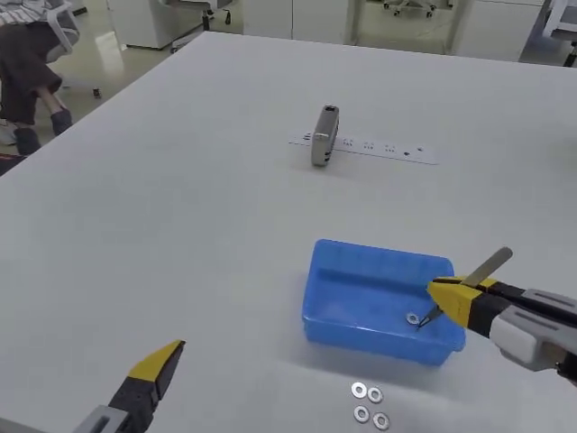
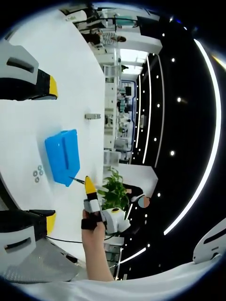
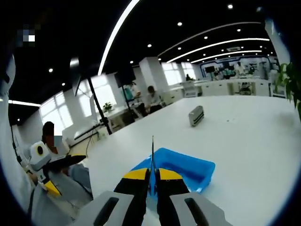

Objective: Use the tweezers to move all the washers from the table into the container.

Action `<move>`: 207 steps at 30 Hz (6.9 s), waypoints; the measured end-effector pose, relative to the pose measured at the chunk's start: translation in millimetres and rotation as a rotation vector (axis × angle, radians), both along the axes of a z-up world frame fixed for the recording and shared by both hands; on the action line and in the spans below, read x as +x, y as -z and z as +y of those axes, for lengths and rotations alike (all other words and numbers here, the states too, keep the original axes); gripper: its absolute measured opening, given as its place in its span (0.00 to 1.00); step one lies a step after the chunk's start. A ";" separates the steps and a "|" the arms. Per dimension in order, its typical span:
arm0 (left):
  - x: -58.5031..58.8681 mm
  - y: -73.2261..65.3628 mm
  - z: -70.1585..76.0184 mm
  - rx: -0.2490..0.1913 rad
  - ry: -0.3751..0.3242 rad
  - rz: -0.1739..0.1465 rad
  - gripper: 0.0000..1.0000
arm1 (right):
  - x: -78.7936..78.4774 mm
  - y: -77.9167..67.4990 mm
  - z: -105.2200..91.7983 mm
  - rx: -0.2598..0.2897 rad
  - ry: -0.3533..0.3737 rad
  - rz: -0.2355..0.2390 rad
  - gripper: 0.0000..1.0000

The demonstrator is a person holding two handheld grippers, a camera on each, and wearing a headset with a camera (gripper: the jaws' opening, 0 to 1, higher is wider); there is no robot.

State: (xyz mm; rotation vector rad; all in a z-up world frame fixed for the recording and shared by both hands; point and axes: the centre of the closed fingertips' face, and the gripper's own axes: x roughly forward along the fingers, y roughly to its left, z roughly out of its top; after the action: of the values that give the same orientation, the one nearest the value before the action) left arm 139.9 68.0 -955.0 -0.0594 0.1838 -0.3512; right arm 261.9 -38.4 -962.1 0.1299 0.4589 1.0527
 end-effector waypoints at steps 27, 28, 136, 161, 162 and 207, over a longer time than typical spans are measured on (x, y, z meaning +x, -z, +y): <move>0.0 2.0 0.2 -0.001 0.001 0.005 0.99 | -47.7 65.7 18.7 -0.071 -0.116 0.159 0.03; 0.0 2.0 0.1 -0.001 0.001 0.005 0.99 | -48.3 67.0 19.3 -0.075 -0.120 0.158 0.03; -0.9 4.8 1.4 -0.001 0.000 0.007 0.99 | 54.2 42.7 23.8 -0.138 -0.037 0.029 0.02; -1.3 5.3 1.7 -0.001 0.000 0.011 0.99 | 62.9 66.9 22.7 -0.210 -0.027 0.054 0.03; -1.2 5.2 1.7 -0.001 0.000 0.011 0.99 | 62.9 66.9 22.7 -0.212 -0.027 0.052 0.03; -0.3 -6.0 3.7 -0.037 0.003 -0.080 0.99 | 2.3 13.9 25.9 -0.068 -0.039 0.027 0.03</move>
State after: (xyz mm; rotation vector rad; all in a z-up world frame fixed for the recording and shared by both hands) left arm 139.6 71.7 -948.9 -0.0819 0.0981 -0.3590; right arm 264.2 -12.6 -976.1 0.0753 0.5228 1.0732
